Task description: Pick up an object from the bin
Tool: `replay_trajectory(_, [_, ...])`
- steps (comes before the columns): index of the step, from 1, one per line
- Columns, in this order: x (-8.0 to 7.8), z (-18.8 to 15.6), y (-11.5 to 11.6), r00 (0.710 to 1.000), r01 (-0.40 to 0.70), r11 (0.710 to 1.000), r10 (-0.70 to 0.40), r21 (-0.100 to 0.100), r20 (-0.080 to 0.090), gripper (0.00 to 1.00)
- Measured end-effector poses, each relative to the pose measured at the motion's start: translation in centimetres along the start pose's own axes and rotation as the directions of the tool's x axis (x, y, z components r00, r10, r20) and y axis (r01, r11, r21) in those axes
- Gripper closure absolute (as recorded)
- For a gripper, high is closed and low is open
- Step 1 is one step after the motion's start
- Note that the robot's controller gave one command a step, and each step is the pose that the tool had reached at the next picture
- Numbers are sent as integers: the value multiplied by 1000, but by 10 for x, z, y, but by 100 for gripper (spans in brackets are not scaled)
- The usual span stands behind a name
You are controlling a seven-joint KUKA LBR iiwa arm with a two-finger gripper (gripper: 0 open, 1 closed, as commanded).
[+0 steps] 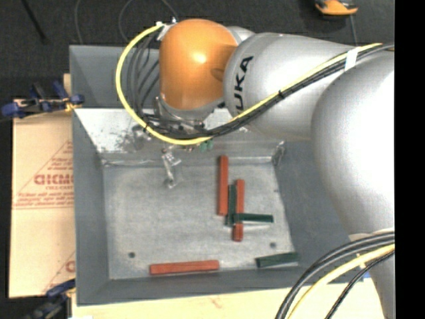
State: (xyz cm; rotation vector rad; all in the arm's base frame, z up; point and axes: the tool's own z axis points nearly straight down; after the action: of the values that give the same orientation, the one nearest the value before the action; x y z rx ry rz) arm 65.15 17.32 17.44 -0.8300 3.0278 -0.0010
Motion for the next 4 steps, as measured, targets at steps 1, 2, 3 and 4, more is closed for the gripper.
replay_trajectory(1, [84, 104, -55, 786, 618, 786, -618, 2, 1, 0])
replay_trajectory(2, [116, 20, -141, 883, 469, 883, -469, 9, 4, 0])
replay_trajectory(3, [116, 44, -122, 790, 614, 790, -614, -1, 0, 0])
replay_trajectory(4, [181, 66, -145, 398, 917, 398, -917, -3, 0, 0])
